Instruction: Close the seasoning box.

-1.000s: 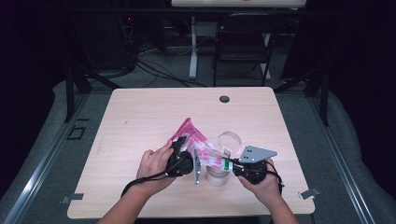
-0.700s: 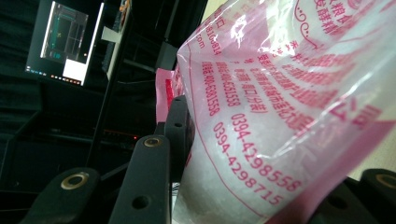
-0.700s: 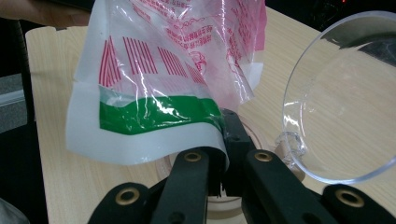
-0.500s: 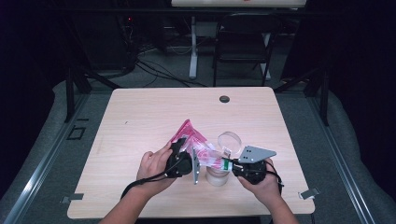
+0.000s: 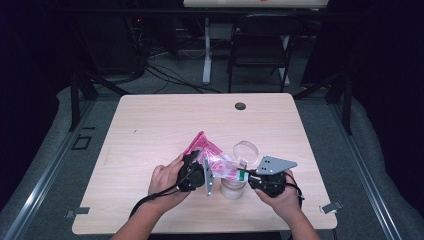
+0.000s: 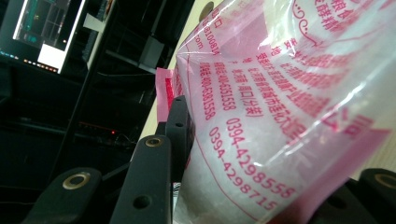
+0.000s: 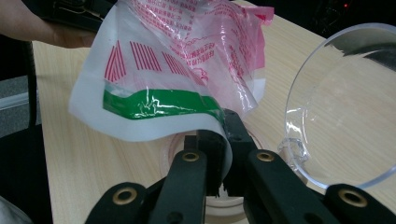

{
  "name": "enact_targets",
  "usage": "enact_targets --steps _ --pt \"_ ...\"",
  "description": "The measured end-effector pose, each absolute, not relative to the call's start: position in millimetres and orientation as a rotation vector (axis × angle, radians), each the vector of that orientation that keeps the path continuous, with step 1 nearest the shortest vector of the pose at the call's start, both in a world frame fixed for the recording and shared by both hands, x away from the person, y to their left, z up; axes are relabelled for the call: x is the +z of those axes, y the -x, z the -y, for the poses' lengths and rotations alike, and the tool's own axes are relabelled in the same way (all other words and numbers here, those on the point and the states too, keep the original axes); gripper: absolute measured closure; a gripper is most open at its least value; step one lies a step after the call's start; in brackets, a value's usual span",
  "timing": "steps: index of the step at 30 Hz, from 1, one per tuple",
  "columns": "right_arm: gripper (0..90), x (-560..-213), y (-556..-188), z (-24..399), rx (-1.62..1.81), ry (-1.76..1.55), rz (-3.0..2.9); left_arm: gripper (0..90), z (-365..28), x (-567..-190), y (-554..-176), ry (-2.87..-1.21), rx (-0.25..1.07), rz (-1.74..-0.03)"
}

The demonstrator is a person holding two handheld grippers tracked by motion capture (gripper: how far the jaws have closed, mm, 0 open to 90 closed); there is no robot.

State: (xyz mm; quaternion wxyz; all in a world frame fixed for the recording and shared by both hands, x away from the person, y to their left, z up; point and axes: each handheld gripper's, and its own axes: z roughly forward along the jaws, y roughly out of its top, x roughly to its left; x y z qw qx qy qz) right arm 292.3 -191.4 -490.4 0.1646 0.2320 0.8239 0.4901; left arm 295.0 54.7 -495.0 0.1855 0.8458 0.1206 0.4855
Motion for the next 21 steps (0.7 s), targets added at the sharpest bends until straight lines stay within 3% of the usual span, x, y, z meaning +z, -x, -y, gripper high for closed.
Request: enact_targets --steps 21 --pt "86.6 -491 -292 187 1.403 -0.644 -2.364 70.6 -61 -512 -298 -2.358 1.225 -0.453"
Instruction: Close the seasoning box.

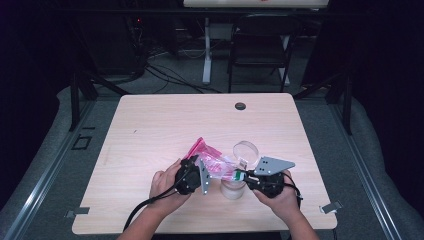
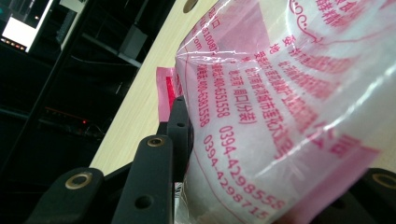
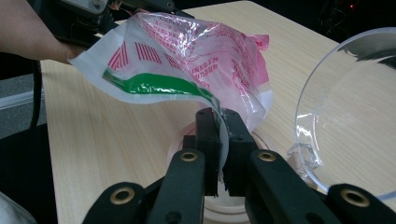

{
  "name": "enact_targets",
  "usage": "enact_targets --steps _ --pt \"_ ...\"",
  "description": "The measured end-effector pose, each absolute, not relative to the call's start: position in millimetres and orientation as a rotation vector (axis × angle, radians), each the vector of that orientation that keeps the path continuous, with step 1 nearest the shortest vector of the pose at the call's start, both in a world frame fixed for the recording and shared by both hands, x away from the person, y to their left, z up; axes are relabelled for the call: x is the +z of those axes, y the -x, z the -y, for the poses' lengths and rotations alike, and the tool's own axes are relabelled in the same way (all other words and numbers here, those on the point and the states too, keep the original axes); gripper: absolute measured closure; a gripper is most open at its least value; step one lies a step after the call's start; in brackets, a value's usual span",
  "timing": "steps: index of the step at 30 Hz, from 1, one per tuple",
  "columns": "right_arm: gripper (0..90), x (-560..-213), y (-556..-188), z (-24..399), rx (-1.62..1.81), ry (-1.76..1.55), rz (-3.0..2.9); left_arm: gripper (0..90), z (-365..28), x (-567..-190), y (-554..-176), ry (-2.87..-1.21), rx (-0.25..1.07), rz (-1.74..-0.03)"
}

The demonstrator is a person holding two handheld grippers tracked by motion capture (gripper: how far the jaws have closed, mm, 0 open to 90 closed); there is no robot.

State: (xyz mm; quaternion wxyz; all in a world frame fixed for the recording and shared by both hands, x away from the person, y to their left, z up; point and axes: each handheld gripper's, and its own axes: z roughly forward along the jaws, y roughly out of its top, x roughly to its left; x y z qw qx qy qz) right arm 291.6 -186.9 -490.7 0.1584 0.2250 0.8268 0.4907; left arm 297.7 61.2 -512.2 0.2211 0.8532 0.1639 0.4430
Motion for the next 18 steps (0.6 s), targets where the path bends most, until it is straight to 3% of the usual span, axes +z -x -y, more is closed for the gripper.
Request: enact_targets --steps 18 --pt "65.5 -485 -289 185 1.446 -0.621 -2.349 72.1 -65 -526 -300 -2.342 1.075 -0.531"
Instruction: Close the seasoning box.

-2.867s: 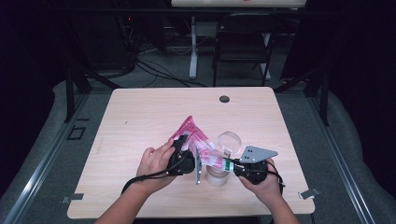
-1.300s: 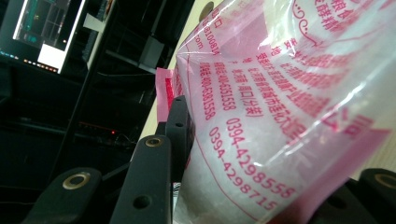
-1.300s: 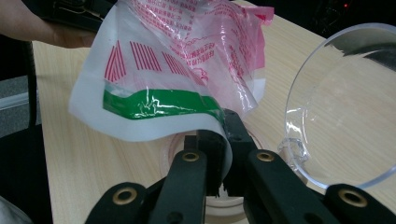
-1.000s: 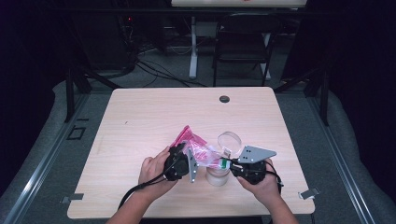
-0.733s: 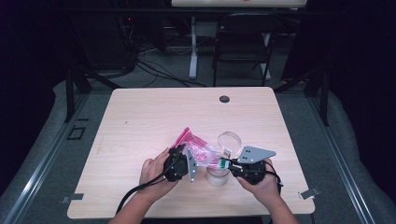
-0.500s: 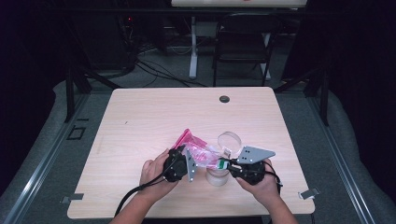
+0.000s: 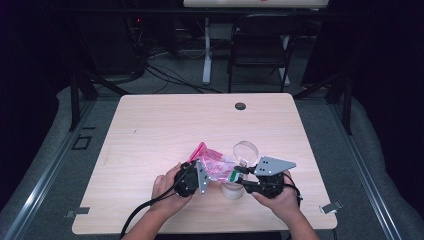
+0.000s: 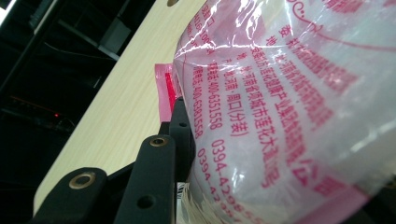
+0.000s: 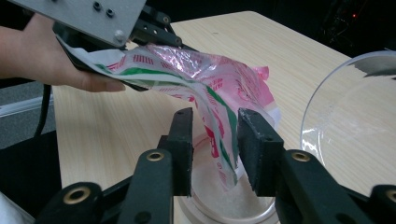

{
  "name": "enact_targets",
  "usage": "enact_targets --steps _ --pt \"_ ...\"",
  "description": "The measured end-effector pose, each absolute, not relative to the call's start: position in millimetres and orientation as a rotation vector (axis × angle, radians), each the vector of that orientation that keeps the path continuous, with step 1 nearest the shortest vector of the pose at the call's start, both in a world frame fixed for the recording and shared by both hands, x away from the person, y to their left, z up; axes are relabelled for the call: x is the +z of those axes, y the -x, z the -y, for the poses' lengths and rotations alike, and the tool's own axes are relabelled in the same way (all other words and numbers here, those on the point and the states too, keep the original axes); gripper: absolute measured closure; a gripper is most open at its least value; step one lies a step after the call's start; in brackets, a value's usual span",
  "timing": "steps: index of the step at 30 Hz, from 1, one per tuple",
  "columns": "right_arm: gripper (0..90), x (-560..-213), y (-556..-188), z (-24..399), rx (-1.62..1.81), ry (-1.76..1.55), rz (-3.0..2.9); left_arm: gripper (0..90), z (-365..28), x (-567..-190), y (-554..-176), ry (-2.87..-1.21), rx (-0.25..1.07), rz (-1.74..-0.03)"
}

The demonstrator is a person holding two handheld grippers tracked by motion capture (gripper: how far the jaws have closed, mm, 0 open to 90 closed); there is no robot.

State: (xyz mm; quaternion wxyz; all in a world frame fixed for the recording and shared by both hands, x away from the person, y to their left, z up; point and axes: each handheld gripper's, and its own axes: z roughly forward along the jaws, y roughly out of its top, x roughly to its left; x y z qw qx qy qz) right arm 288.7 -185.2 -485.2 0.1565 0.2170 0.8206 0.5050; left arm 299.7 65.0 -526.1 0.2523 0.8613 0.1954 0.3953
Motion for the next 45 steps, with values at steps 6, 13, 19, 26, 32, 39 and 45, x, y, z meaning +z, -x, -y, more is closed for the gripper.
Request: enact_targets --steps 6,13,19,26,32,39,45 --pt "58.0 -485 -289 186 1.456 -0.637 -2.329 72.5 -69 -531 -301 -2.318 1.003 -0.582" --pt "53.2 -485 -291 189 1.479 -0.667 -2.307 72.8 -75 -536 -302 -2.287 0.902 -0.647" --pt "52.6 -484 -291 191 1.496 -0.678 -2.283 73.0 -80 -541 -303 -2.254 0.825 -0.702" --pt "52.7 -483 -291 194 1.511 -0.695 -2.264 73.3 -85 -544 -303 -2.217 0.755 -0.737" --pt "52.6 -482 -291 195 1.518 -0.702 -2.256 73.6 -87 -544 -304 -2.206 0.719 -0.752" --pt "52.7 -482 -292 198 1.528 -0.722 -2.236 73.7 -90 -545 -305 -2.186 0.695 -0.774" --pt "52.7 -481 -292 201 1.536 -0.733 -2.215 73.8 -97 -539 -305 -2.156 0.692 -0.794"
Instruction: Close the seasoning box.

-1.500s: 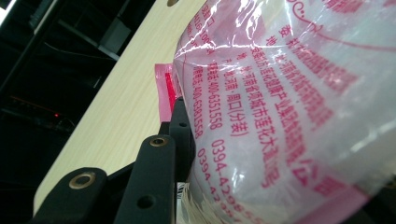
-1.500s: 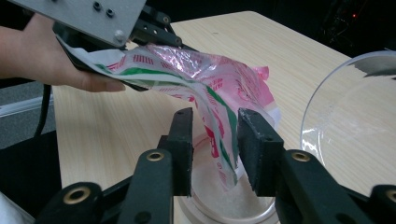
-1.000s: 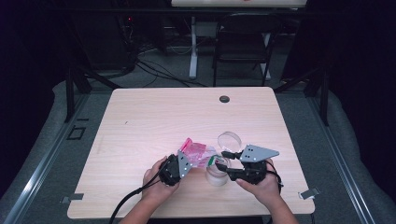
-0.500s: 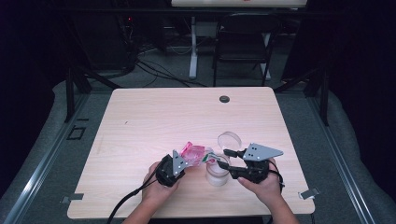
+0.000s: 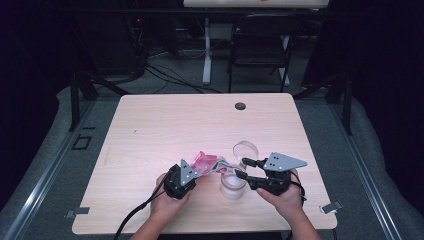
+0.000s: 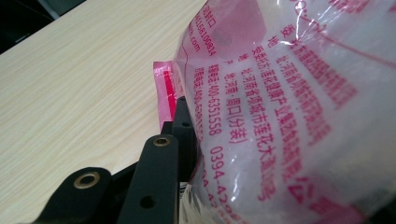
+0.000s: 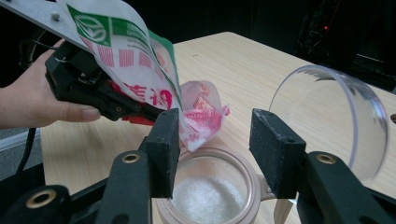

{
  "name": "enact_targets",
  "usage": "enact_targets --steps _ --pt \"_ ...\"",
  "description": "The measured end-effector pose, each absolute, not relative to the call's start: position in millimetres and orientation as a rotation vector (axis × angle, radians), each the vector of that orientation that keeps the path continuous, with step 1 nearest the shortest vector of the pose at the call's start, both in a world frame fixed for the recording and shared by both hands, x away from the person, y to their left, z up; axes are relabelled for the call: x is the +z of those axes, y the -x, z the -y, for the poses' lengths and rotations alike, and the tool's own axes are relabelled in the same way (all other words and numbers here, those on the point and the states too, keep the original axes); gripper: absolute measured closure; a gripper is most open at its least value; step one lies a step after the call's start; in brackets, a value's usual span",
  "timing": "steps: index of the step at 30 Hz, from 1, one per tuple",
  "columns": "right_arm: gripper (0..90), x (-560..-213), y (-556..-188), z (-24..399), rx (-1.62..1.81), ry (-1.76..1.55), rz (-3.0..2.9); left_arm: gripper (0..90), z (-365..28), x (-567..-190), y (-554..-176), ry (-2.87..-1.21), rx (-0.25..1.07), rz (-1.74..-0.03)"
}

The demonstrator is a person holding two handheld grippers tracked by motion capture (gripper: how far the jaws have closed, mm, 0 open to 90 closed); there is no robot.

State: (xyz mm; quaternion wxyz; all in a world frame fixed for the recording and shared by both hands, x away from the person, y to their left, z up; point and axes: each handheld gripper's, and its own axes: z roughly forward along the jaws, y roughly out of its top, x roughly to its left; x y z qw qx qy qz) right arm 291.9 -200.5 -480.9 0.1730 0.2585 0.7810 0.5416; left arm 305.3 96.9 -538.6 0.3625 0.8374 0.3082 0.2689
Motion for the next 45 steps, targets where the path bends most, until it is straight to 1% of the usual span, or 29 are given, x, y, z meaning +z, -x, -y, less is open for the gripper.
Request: enact_targets --steps 7,15,29,34,40,45 --pt "52.6 -482 -293 203 1.533 -0.752 -2.214 73.9 -120 -525 -307 -2.108 0.713 -0.84" --pt "52.6 -484 -294 203 1.53 -0.758 -2.217 73.9 -161 -518 -307 -2.045 0.777 -0.962" --pt "52.6 -486 -294 202 1.522 -0.766 -2.212 73.9 -218 -525 -307 -1.989 0.876 -1.15" --pt "53.0 -485 -294 202 1.522 -0.761 -2.219 73.9 -235 -529 -309 -1.938 0.907 -1.23" --pt "53.3 -486 -293 200 1.515 -0.756 -2.227 73.8 -248 -534 -308 -1.89 0.936 -1.308" --pt "53.4 -486 -293 199 1.511 -0.746 -2.236 73.8 -254 -538 -306 -1.888 0.952 -1.337"
